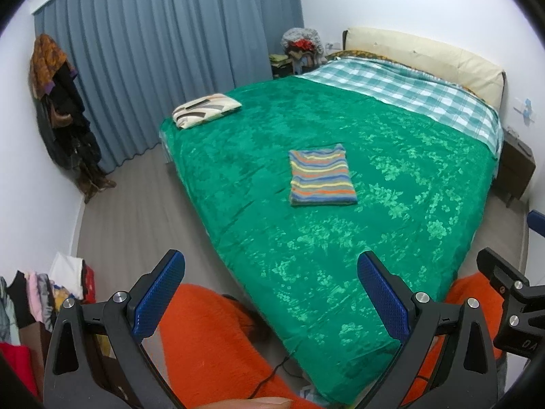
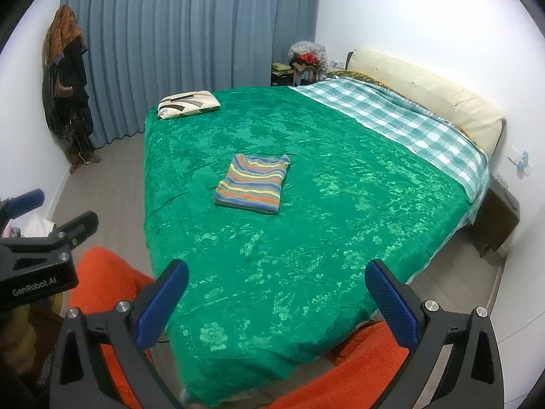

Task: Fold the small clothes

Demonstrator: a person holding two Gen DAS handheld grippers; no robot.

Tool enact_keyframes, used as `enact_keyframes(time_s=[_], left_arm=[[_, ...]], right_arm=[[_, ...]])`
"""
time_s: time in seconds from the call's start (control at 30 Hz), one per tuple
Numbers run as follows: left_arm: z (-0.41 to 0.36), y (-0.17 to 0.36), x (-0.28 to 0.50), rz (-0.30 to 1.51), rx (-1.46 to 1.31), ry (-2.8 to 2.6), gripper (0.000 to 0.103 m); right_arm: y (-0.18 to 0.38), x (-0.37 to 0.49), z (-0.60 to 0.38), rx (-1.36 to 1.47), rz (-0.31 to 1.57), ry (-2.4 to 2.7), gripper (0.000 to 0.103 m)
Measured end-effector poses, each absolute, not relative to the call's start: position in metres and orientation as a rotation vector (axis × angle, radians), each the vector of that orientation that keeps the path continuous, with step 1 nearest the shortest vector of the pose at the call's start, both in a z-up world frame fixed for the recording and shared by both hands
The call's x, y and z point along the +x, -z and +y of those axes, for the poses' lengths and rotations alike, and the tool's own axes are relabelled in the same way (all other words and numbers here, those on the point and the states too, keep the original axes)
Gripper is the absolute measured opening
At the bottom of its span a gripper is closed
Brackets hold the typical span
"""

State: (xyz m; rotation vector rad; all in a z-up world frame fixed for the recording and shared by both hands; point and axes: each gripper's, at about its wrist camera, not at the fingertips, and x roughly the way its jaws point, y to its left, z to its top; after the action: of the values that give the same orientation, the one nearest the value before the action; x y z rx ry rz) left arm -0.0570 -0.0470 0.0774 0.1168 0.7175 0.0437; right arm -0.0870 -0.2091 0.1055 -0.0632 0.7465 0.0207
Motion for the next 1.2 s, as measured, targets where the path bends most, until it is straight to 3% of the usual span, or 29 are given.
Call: enact_keyframes(time_s=[1.2], left_arm=[[-0.0483,-0.0720,-0.0533,0.730,0.129,-0.045,0.102]], right_arm=[[-0.1036,-0.0821,-0.2162,-0.034,0.778,-0.058,0.102]])
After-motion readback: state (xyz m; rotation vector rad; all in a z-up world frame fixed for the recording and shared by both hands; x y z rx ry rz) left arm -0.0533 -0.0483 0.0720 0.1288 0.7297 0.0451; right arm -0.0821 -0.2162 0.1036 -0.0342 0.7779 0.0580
